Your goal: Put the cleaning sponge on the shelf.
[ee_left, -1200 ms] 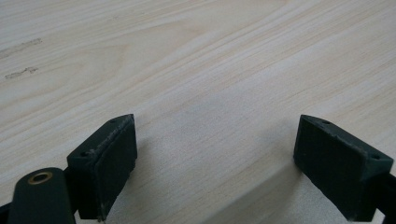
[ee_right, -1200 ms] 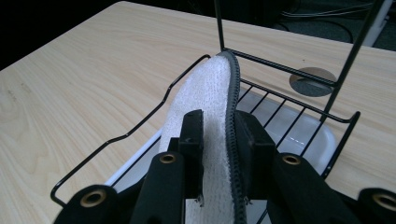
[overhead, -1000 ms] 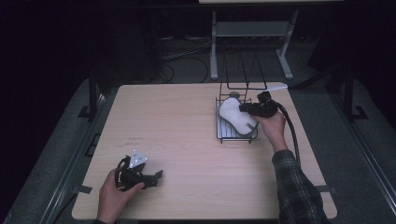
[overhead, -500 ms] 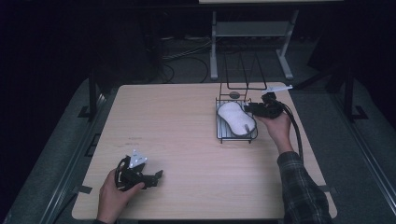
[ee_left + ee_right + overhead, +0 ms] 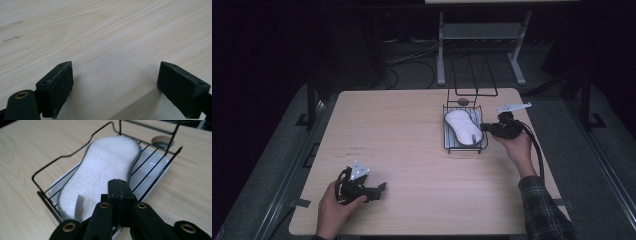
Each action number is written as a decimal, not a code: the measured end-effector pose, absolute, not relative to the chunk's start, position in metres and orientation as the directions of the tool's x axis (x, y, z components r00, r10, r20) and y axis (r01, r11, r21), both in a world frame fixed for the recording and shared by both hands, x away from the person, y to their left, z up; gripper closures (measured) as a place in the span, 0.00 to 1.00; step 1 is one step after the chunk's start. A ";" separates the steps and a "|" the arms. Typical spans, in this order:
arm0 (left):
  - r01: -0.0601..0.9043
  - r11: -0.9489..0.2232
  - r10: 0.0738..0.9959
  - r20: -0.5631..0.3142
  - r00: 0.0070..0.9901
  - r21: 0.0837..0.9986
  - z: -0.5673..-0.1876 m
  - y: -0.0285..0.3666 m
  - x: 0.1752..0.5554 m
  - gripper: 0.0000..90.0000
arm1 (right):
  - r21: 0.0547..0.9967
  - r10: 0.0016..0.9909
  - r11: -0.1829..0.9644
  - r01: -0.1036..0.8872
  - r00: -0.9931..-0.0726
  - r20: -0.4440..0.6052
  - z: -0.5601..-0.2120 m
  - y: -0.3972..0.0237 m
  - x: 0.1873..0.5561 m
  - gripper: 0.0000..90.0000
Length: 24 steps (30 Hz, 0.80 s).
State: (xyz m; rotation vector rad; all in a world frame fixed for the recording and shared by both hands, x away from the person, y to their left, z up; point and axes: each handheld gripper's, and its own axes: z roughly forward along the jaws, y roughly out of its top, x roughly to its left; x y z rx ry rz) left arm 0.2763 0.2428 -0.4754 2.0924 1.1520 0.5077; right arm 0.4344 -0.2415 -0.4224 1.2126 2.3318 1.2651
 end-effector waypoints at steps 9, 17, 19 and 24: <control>0.580 -0.372 0.847 0.011 0.531 0.725 -0.475 0.243 0.276 0.14 | 0.751 0.728 0.339 0.566 -0.664 0.172 -0.435 -0.229 0.427 1.00; 0.579 -0.372 0.847 0.011 0.531 0.725 -0.475 0.243 0.276 0.14 | 0.751 0.714 0.354 0.557 -0.680 0.167 -0.434 -0.224 0.424 1.00; 0.579 -0.373 0.847 0.011 0.531 0.725 -0.475 0.243 0.276 0.14 | 0.752 0.715 0.355 0.555 -0.680 0.164 -0.434 -0.224 0.424 0.99; 0.580 -0.372 0.847 0.011 0.531 0.725 -0.475 0.243 0.276 0.14 | 0.762 0.716 0.342 0.550 -0.677 0.168 -0.430 -0.228 0.422 0.99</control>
